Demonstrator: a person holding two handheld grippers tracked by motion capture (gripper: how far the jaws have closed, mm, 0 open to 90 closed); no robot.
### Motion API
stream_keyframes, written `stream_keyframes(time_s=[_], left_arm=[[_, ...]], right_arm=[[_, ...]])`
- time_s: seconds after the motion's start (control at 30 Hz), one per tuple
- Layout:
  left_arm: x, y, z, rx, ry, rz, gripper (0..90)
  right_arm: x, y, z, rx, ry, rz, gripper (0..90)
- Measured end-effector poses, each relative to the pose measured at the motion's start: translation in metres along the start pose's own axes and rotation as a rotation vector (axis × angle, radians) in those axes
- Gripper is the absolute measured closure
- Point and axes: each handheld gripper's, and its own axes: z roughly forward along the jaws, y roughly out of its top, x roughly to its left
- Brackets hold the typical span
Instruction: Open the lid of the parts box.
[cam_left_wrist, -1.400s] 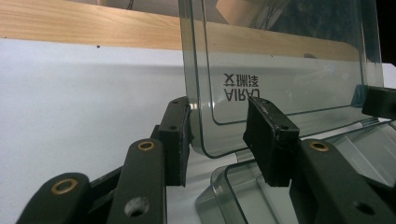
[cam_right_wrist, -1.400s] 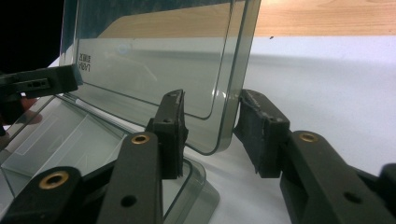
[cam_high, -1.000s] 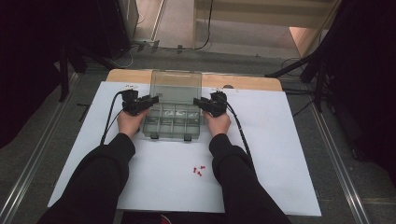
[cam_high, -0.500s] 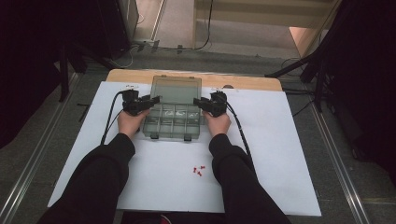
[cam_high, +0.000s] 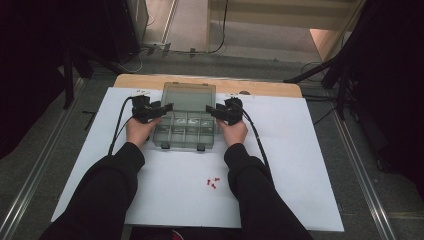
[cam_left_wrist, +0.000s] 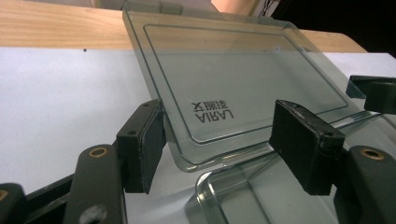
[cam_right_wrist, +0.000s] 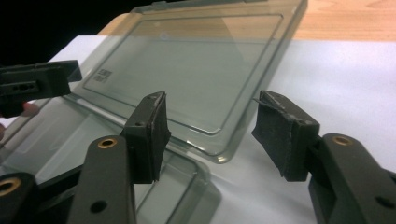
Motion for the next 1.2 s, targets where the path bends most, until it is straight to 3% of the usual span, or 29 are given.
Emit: stream_keyframes(time_s=[0.23, 0.43, 0.73, 0.9, 1.2], left_arm=[[-0.005, 0.009, -0.013, -0.029, -0.019, -0.002, 34.7], [-0.013, 0.014, -0.023, -0.023, -0.048, 0.024, 34.6], [-0.017, 0.018, -0.036, 0.047, -0.107, 0.013, 34.6], [-0.024, 0.016, -0.041, 0.096, -0.116, 0.071, 34.7], [-0.035, 0.016, -0.049, 0.133, -0.159, 0.087, 34.7]], right_arm=[[0.009, 0.005, -0.012, 0.025, 0.026, -0.071, 40.4], [0.017, 0.005, -0.023, 0.024, 0.051, -0.121, 39.0], [0.023, 0.004, -0.037, 0.086, 0.079, -0.149, 38.2], [0.028, 0.001, -0.046, 0.105, 0.112, -0.162, 36.9], [0.03, -0.005, -0.065, 0.126, 0.15, -0.187, 34.9]])
